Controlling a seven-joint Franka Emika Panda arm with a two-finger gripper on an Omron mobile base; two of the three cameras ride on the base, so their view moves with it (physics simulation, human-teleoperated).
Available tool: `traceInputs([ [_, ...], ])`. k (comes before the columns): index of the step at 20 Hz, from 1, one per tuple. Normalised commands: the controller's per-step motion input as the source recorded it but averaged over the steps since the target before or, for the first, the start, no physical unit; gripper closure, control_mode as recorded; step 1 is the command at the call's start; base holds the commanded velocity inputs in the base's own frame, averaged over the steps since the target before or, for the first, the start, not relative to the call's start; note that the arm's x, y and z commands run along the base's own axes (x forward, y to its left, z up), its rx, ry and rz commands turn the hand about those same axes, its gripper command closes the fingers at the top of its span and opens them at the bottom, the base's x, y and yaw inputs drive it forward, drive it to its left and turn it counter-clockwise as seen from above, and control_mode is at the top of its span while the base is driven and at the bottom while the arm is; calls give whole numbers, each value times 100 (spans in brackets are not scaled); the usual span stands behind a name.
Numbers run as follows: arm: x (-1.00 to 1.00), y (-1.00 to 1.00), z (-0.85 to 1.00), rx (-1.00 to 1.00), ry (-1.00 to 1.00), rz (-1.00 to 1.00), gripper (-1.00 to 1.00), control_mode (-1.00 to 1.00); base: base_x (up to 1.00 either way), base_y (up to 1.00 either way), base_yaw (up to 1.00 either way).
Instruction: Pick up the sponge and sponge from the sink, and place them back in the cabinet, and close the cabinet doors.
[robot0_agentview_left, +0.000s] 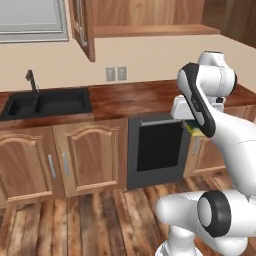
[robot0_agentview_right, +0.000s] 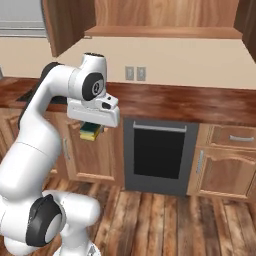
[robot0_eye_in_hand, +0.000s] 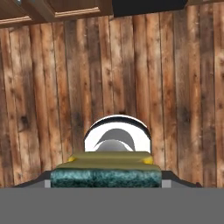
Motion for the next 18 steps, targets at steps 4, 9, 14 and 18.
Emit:
traceInputs([
  [4,0,0,0,0,0,0,100,100,24,-54,0],
  [9,0,0,0,0,0,0,100,100,36,-49,0],
  [14,0,0,0,0,0,0,100,100,53,-39,0],
  [18,0,0,0,0,0,0,100,100,59,-32,0],
])
